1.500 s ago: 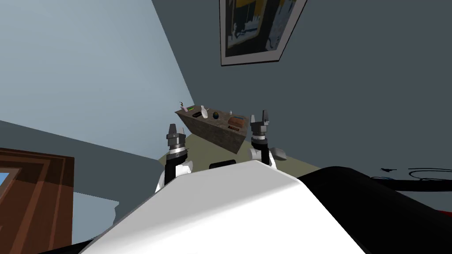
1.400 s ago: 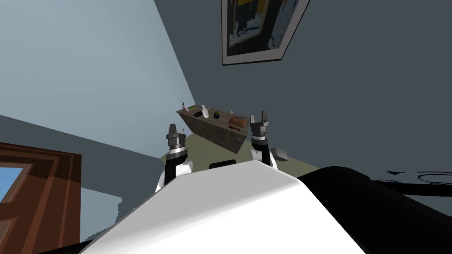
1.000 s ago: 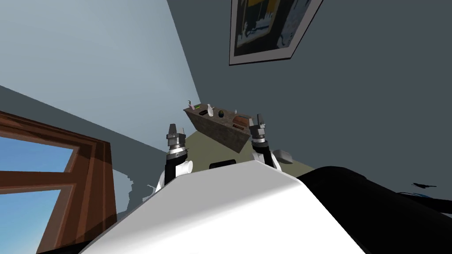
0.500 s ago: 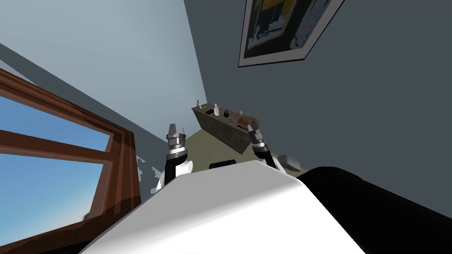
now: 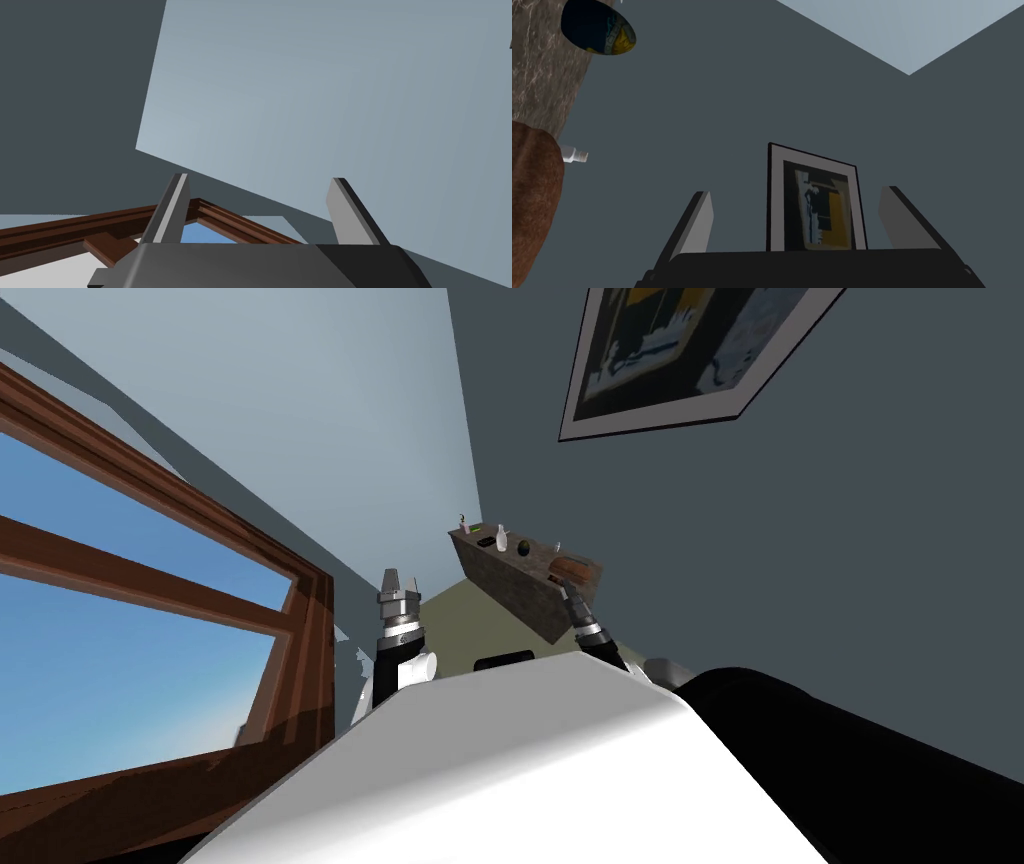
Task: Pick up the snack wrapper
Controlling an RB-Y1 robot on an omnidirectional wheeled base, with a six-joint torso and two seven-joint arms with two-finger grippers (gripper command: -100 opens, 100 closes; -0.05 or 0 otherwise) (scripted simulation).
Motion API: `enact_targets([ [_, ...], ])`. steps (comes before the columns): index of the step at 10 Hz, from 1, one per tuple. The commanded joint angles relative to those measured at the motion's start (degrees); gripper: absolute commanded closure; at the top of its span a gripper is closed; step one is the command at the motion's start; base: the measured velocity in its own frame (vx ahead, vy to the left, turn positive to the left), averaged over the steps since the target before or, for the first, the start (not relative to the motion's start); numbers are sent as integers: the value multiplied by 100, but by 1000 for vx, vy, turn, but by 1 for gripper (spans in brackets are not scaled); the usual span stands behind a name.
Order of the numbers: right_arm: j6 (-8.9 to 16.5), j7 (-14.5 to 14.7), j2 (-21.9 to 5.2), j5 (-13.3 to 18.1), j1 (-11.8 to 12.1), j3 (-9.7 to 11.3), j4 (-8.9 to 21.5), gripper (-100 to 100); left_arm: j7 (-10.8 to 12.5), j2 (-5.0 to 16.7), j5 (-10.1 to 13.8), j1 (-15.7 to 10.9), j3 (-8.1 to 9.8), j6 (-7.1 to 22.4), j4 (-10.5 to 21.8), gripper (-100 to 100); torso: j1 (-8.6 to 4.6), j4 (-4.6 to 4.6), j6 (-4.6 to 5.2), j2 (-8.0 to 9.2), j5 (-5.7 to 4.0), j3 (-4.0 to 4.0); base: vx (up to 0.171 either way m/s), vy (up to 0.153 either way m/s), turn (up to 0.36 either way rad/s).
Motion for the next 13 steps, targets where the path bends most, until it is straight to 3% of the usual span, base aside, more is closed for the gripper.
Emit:
enact_targets([
  [1, 211, 201, -208, 4, 286, 0, -11, -100, 0, 0, 0, 0, 0, 0, 0, 0, 0, 0, 0, 0, 0, 0, 56, -15, 192],
  [6, 602, 734, -739, 29, 1096, -22, 131, -100, 0, 0, 0, 0, 0, 0, 0, 0, 0, -1, 0, -6, 0, -4, 70, -22, 188],
  [8, 602, 734, -739, 29, 1206, -22, 131, -100, 0, 0, 0, 0, 0, 0, 0, 0, 0, -2, 0, -11, 0, -6, 50, -19, 53],
  [13, 1023, 1261, -1269, 61, 2051, -94, 313, -100, 0, 0, 0, 1, 0, 0, 0, 0, 4, -2, 0, -11, 1, -6, 77, -15, 175],
])
